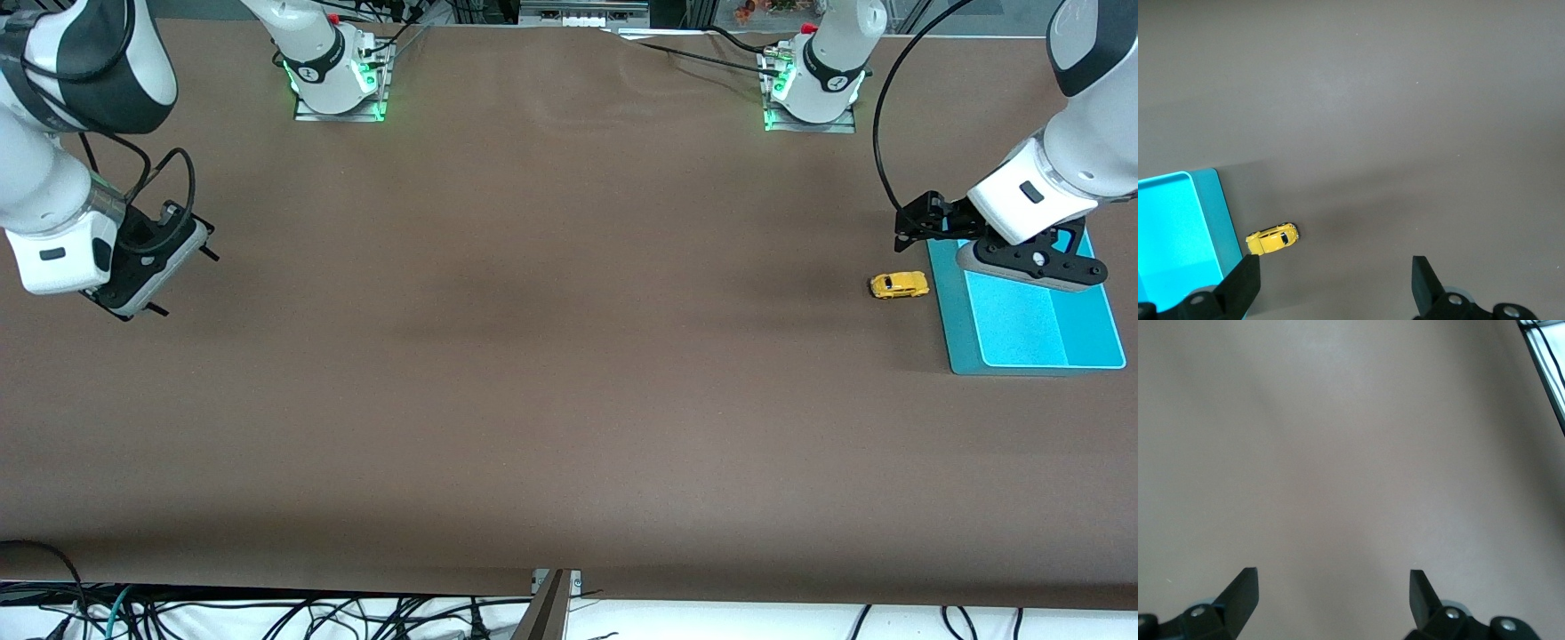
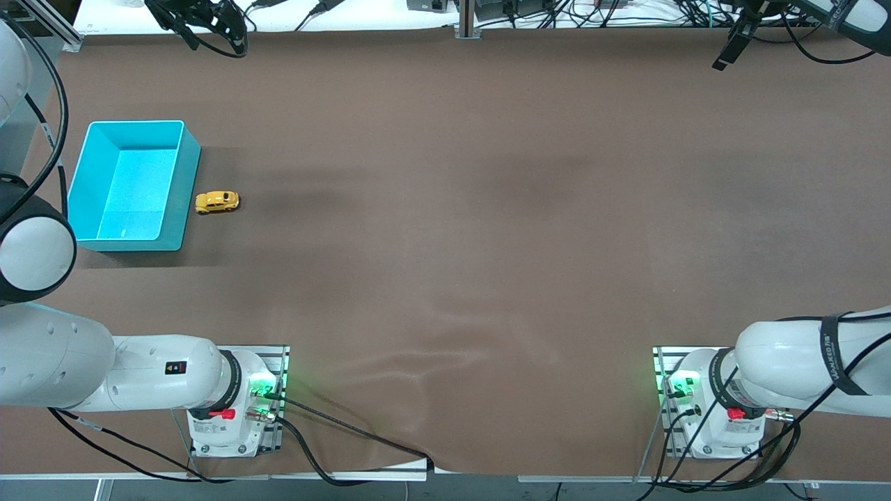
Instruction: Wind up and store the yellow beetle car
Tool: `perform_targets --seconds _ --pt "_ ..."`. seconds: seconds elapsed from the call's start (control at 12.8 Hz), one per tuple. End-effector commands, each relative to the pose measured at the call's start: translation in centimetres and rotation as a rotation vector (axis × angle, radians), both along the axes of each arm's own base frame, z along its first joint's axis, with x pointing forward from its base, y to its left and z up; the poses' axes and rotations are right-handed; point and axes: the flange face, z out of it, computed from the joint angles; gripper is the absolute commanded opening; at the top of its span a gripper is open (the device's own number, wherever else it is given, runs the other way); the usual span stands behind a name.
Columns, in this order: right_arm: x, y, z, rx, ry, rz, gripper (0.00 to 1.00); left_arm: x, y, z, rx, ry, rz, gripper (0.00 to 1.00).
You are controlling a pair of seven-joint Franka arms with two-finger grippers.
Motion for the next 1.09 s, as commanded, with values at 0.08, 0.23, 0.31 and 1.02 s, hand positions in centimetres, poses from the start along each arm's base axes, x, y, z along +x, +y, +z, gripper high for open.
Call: perform_targets --seconds 0.08,0.23,0.31,1.02 --pt "-1.7 -0.1 2.6 0.043 0.007 -0.184 1.00 -0.1 3.7 -1.5 -0.034 0.078 -0.263 1.00" --pt "-2.4 -0.4 3.8 0.053 0.001 -0.283 1.00 0.5 5.9 -2.9 -0.053 0.095 -0.339 1.00" --pt "-2.6 -0.4 4.2 0.054 -0.005 -0.323 1.00 0.5 6.3 -3.2 -0.042 0.101 -0.398 1.00" --pt "-4.8 0.1 6.8 0.087 0.073 -0.740 1.00 -3.0 10.8 -12.4 0.019 0.180 -0.819 1.00"
